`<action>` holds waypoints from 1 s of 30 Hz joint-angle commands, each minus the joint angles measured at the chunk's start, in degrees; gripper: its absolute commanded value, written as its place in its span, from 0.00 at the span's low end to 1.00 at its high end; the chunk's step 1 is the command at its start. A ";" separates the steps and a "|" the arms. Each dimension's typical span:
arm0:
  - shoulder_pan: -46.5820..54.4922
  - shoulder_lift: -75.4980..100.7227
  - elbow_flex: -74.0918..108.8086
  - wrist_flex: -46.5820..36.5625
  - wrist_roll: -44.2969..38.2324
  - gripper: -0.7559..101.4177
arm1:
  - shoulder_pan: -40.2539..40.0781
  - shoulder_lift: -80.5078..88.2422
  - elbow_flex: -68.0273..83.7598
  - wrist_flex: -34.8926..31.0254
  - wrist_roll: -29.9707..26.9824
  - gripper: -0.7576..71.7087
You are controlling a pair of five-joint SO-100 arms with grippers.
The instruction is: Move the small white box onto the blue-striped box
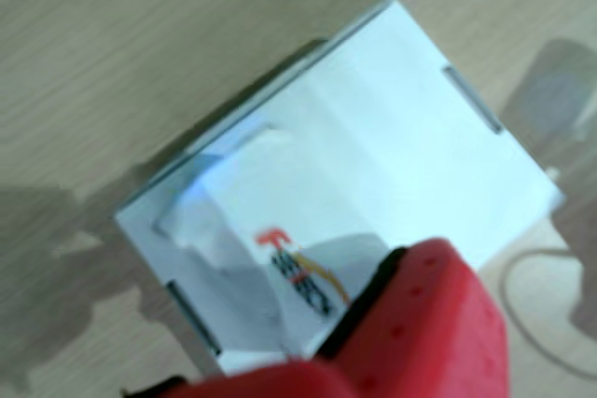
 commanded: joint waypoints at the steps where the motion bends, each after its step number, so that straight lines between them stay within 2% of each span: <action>1: 2.55 -1.76 -5.63 2.11 2.37 0.42 | -0.97 1.93 -0.62 1.58 -1.41 0.01; 15: 1.58 -19.95 -14.94 2.11 3.96 0.41 | -0.62 2.90 -0.44 2.29 -2.37 0.01; 23: 3.43 -20.21 -10.81 2.20 3.87 0.24 | -0.79 8.88 0.88 5.54 -2.20 0.01; 30: 4.39 -10.90 -5.27 2.20 2.99 0.22 | -0.26 9.05 0.97 5.54 -2.46 0.01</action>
